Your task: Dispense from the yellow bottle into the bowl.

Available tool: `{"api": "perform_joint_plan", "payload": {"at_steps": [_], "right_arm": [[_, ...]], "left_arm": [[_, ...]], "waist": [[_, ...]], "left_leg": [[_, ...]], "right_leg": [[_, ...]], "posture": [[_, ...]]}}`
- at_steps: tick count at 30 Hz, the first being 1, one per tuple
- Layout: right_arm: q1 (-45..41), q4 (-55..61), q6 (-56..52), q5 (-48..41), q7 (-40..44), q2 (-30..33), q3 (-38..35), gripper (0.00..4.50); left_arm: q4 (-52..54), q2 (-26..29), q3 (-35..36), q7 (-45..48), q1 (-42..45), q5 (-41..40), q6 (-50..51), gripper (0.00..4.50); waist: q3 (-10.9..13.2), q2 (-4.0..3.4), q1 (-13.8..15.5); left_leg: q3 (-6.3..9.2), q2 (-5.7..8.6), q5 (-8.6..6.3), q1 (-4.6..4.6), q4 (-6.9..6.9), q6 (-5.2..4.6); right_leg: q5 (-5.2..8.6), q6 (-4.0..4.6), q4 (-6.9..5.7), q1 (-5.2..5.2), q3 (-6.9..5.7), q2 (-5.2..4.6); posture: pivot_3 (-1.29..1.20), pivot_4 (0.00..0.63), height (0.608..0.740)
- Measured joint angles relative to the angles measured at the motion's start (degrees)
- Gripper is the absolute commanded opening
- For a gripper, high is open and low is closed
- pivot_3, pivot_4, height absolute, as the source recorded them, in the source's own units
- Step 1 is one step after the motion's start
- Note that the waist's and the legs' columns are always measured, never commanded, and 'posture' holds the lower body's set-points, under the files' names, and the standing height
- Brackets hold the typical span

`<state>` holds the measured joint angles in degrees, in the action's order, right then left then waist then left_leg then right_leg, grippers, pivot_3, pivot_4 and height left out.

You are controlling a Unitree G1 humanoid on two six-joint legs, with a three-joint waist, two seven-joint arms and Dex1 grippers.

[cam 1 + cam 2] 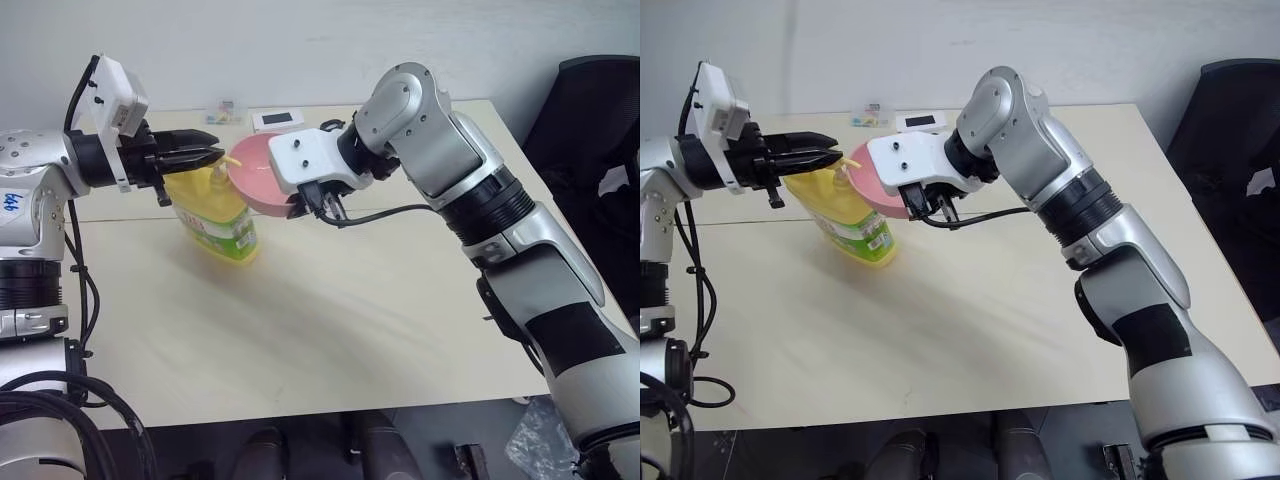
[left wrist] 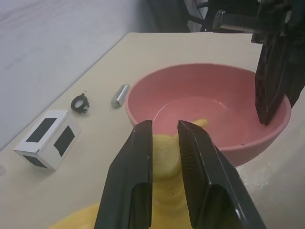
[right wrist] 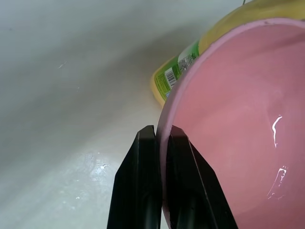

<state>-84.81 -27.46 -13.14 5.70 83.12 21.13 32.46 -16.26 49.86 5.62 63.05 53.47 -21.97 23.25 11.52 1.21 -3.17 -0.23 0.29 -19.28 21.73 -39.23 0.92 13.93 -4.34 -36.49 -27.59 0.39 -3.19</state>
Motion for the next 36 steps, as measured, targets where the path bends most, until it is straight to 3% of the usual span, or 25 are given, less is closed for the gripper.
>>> {"api": "perform_joint_plan", "payload": {"at_steps": [16,21,36], "right_arm": [[1.1,-0.4,1.9,1.6,1.6,0.1,0.0,0.00],[1.3,0.1,1.9,1.6,1.8,0.2,0.0,0.00],[1.9,0.2,1.9,1.6,2.0,0.2,0.0,0.00]], "left_arm": [[-2.0,-1.1,-0.4,-0.9,1.0,2.0,-1.7,0.89],[-2.3,-2.1,-0.6,-1.2,1.3,2.4,-2.1,0.05],[-2.4,-2.6,-0.7,-1.0,2.0,2.2,0.0,0.05]], "waist": [[0.0,0.01,0.1],[0.0,0.01,0.1],[0.0,0.02,0.2]], "left_leg": [[0.00,0.02,0.00,-0.01,-0.10,0.00],[0.01,0.03,0.00,-0.01,-0.19,0.00],[0.02,0.04,-0.01,-0.01,-0.38,-0.02]], "right_leg": [[0.00,0.00,-0.09,0.02,-0.02,-0.02],[0.00,0.00,-0.20,0.03,-0.02,-0.03],[0.00,0.00,-0.37,0.04,-0.02,-0.05]], "posture": [[0.00,0.150,0.740],[0.00,0.150,0.740],[0.00,0.150,0.740]]}}
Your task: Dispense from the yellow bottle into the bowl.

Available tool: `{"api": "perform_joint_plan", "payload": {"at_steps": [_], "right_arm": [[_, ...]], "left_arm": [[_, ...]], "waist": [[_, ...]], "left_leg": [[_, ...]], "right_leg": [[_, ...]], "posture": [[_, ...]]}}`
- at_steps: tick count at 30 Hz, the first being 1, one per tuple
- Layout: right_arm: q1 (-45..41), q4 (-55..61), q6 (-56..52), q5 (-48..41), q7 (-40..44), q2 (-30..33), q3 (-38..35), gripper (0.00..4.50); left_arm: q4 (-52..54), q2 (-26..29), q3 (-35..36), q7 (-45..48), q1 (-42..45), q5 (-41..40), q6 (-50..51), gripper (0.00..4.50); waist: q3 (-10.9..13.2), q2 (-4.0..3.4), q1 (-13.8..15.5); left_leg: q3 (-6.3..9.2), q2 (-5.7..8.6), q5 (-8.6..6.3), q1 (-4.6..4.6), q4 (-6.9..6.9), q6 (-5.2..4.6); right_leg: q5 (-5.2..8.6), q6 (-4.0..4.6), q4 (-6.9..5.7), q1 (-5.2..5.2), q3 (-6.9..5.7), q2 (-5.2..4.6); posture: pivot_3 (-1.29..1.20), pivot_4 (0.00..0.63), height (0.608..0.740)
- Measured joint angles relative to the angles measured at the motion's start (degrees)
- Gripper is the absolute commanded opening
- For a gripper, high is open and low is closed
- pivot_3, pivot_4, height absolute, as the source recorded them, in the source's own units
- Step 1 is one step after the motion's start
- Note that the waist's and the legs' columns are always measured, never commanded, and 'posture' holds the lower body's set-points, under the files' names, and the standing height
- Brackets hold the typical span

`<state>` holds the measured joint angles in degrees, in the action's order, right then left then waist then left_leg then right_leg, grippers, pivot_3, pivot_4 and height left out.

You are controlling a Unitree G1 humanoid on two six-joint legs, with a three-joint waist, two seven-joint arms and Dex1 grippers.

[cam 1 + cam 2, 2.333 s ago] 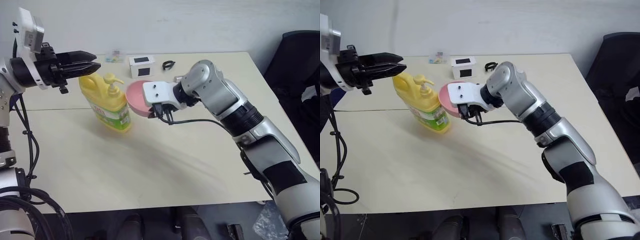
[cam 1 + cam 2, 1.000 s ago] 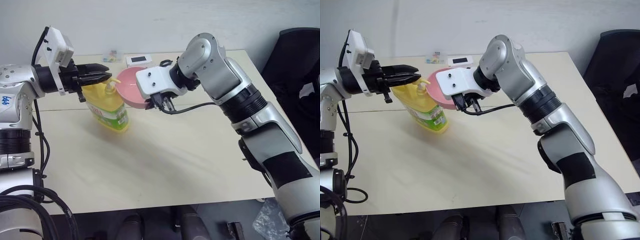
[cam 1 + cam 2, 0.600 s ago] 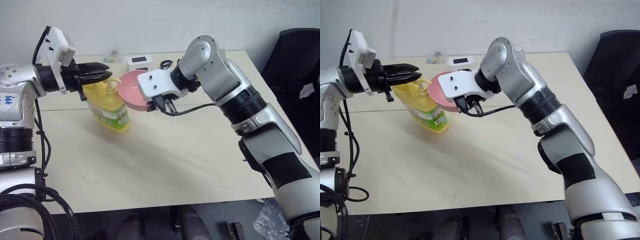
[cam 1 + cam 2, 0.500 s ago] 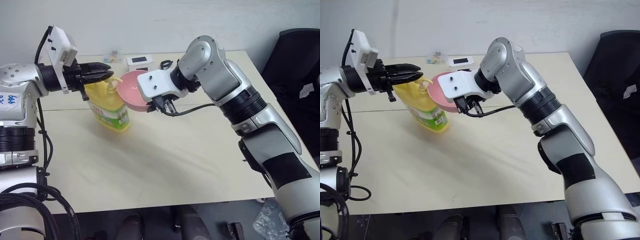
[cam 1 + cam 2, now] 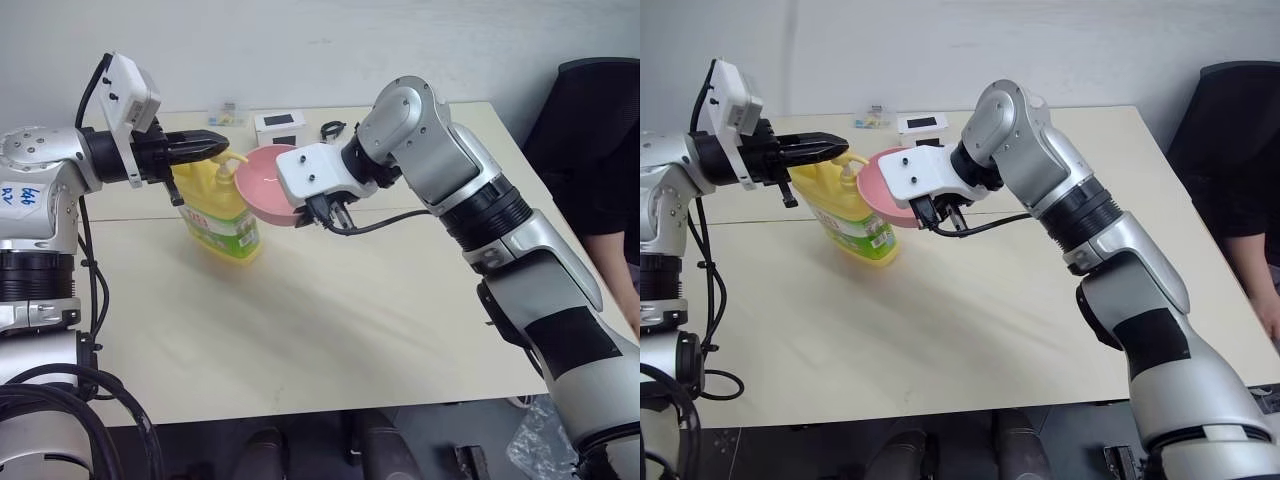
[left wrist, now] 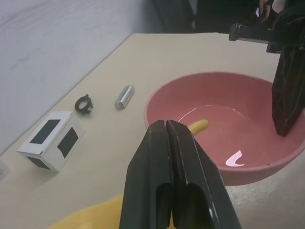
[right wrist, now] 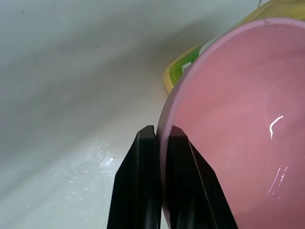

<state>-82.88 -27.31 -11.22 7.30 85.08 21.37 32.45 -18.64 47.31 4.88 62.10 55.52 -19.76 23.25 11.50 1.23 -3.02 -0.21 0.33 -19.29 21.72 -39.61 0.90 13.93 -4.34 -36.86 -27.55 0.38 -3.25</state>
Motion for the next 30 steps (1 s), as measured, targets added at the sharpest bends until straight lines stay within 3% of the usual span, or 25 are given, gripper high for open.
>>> {"api": "perform_joint_plan", "payload": {"at_steps": [7,13,30], "right_arm": [[0.0,0.0,0.1,0.1,-0.1,0.0,0.0,0.00],[0.0,0.0,0.1,0.6,-0.3,0.0,0.0,0.00],[0.0,0.0,0.2,0.8,0.0,-0.1,0.0,0.00]], "left_arm": [[0.0,-1.2,1.7,-0.9,1.6,-2.6,4.1,0.05],[-0.3,-1.1,0.2,-1.5,1.2,0.1,2.6,0.05],[1.6,0.6,-4.4,-1.1,-1.3,8.8,-12.6,0.05]], "waist": [[0.0,0.00,-0.1],[0.0,0.00,-0.1],[-0.1,-0.07,0.0]], "left_leg": [[0.01,0.00,-0.01,0.03,-0.01,-0.01],[0.01,0.00,-0.01,0.04,-0.01,-0.01],[-0.03,0.01,-0.02,-0.30,-0.04,-0.03]], "right_leg": [[0.00,0.00,0.00,-0.03,-0.01,0.01],[0.00,0.00,0.00,-0.03,-0.01,0.00],[0.00,0.00,-0.06,0.27,0.02,-0.02]], "posture": [[0.00,0.150,0.740],[0.00,0.150,0.740],[0.00,0.150,0.740]]}}
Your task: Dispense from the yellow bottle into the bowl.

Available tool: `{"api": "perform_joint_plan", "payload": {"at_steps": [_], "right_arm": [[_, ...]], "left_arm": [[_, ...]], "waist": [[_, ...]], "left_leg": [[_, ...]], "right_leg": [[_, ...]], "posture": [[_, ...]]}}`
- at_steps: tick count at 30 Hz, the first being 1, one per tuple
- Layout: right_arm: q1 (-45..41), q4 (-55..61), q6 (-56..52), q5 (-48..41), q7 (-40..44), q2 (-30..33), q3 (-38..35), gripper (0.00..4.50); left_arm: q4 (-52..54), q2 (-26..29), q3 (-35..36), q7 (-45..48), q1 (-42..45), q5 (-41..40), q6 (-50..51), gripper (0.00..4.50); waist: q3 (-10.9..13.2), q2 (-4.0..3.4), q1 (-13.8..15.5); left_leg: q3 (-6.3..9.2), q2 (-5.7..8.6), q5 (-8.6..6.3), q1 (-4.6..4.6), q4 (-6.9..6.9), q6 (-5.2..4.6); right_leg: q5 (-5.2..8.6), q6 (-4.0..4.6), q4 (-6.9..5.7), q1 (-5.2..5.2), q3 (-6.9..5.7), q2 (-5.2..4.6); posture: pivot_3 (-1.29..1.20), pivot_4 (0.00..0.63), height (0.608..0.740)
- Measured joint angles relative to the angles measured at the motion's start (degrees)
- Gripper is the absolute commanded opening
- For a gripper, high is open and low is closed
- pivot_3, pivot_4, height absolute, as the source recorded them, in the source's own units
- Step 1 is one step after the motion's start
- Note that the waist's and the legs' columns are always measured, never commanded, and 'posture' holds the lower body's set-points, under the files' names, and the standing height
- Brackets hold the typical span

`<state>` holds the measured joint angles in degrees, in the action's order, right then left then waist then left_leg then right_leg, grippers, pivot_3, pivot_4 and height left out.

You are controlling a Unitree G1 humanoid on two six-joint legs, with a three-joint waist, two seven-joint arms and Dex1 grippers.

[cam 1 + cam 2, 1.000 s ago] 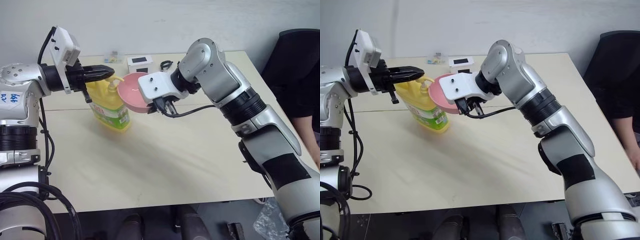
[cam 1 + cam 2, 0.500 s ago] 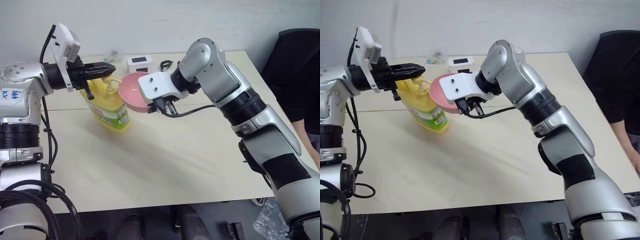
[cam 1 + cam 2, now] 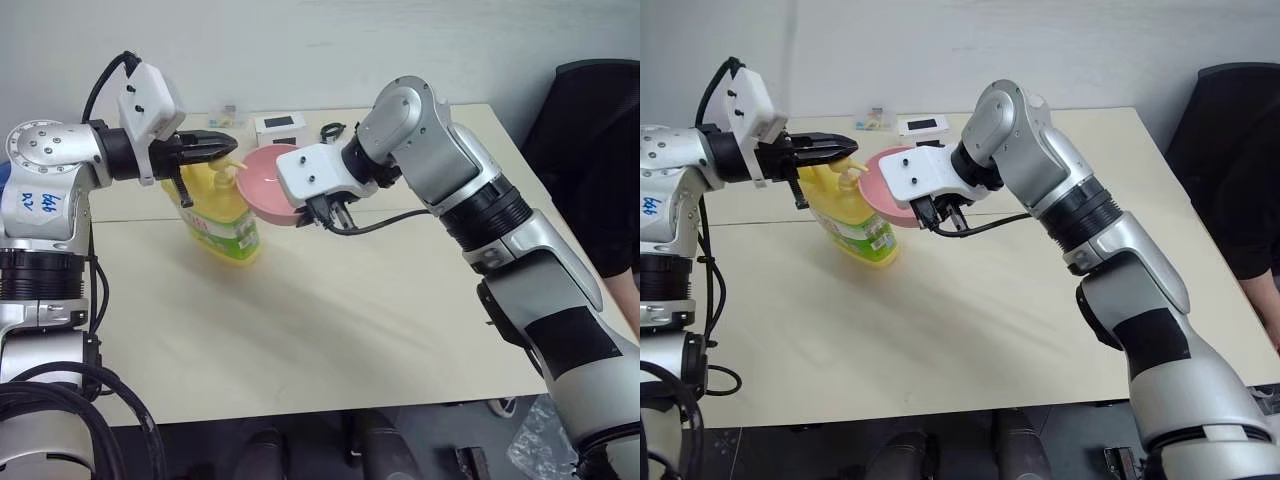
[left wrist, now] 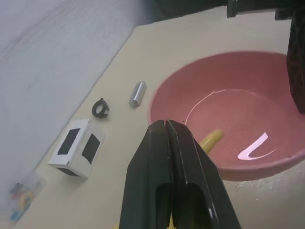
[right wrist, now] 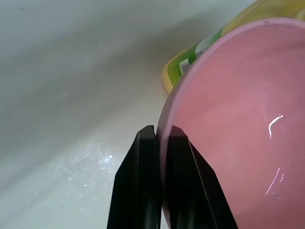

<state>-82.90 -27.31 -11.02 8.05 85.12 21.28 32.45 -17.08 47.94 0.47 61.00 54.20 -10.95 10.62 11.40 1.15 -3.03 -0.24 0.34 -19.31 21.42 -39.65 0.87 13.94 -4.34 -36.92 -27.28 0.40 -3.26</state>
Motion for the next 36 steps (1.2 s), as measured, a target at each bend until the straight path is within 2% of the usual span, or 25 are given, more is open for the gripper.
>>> {"api": "perform_joint_plan", "payload": {"at_steps": [8,14,28,36], "right_arm": [[0.0,0.0,0.0,0.0,0.0,-0.3,0.0,0.00],[0.0,0.0,0.0,0.0,0.2,-0.8,0.0,0.00],[0.0,-0.2,0.0,0.0,0.2,-1.0,0.0,0.00],[0.2,-0.6,0.5,0.4,0.4,-1.5,0.0,0.00]], "left_arm": [[1.9,0.0,-0.5,-1.6,-2.6,3.0,-4.6,0.05],[2.5,-0.6,-1.4,-3.5,-3.5,6.5,-8.5,0.05],[1.9,-0.6,-1.5,-3.8,-3.8,8.6,-12.3,0.05],[2.0,-0.5,-1.5,-3.8,-5.3,8.7,-12.8,0.05]], "waist": [[-0.5,-0.28,0.0],[-0.6,-0.30,0.0],[-0.6,-0.31,0.0],[-1.4,-0.73,0.0]], "left_leg": [[0.00,-0.01,-0.11,-0.38,0.05,-0.20],[-0.01,-0.01,-0.24,-1.12,0.34,-0.43],[-0.02,-0.02,-0.24,-1.23,0.41,-0.43],[0.01,-0.04,-0.26,-1.38,0.55,-0.46]], "right_leg": [[0.01,0.01,0.05,0.34,0.00,0.01],[0.03,0.04,0.25,1.07,0.00,0.03],[0.03,0.05,0.30,1.16,0.02,0.03],[0.04,0.05,0.50,1.37,-0.01,0.05]], "posture": [[0.00,0.150,0.740],[0.00,0.150,0.740],[0.00,0.150,0.740],[0.00,0.150,0.740]]}}
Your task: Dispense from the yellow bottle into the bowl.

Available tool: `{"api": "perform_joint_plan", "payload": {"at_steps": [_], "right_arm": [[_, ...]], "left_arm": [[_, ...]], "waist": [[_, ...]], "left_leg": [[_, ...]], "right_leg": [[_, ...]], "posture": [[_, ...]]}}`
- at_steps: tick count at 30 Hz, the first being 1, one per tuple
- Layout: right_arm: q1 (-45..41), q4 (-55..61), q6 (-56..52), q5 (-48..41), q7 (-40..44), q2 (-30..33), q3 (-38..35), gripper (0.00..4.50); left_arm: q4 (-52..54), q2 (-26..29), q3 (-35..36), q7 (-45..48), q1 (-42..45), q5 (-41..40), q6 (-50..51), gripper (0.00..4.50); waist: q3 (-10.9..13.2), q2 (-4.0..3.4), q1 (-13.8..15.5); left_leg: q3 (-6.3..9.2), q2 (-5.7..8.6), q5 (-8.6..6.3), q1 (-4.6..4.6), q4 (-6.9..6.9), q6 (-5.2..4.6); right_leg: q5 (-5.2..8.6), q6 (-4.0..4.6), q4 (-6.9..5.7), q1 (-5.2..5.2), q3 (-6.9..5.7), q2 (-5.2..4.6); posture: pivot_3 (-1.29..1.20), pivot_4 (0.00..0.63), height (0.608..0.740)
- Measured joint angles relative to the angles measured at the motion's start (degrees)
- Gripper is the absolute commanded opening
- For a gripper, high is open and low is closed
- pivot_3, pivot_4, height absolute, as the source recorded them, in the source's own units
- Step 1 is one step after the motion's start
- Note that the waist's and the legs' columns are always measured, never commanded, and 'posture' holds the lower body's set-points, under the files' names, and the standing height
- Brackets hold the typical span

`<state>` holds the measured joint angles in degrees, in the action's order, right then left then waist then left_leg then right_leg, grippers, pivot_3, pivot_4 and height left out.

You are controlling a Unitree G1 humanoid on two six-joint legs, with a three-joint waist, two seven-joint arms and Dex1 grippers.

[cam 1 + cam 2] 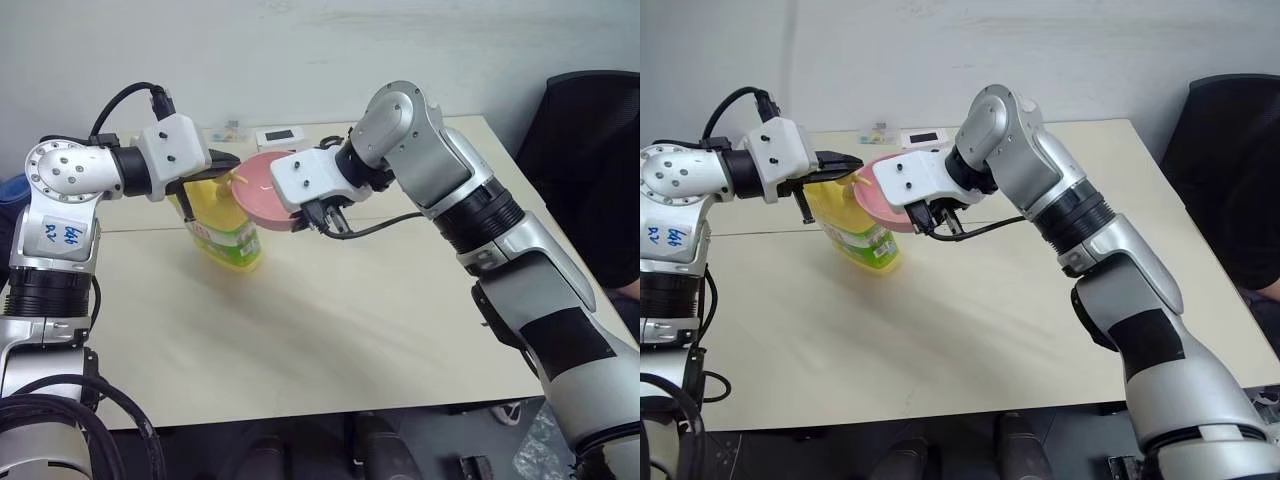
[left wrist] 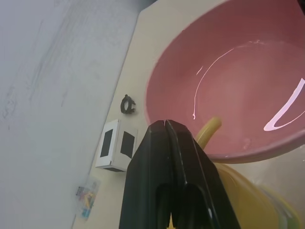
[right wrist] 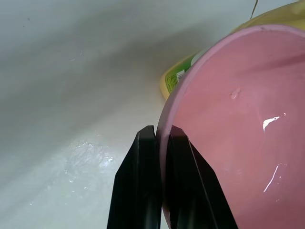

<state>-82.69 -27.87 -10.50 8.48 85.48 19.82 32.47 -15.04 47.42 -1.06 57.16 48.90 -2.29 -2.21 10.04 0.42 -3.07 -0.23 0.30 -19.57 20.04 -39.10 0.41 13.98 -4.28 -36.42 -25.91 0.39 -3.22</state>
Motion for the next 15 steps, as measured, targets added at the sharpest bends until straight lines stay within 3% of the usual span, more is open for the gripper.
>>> {"api": "perform_joint_plan", "payload": {"at_steps": [5,15], "right_arm": [[0.2,-0.6,0.4,0.2,0.1,0.0,0.0,0.00],[2.0,0.8,0.4,0.1,0.2,0.4,0.0,0.00]], "left_arm": [[0.6,0.1,0.0,-0.1,-2.3,0.5,-2.2,0.05],[-3.2,-1.7,0.0,-0.7,-0.8,2.1,-3.2,0.05]], "waist": [[-0.1,-0.06,0.0],[-0.6,-0.49,0.1]], "left_leg": [[-0.02,-0.03,-0.02,-0.85,0.43,-0.03],[-0.02,-0.02,-0.02,-0.93,0.54,-0.04]], "right_leg": [[0.06,0.05,0.51,0.75,0.01,0.02],[0.06,0.04,0.51,0.78,0.00,0.02]], "posture": [[0.00,0.150,0.740],[0.00,0.150,0.740]]}}
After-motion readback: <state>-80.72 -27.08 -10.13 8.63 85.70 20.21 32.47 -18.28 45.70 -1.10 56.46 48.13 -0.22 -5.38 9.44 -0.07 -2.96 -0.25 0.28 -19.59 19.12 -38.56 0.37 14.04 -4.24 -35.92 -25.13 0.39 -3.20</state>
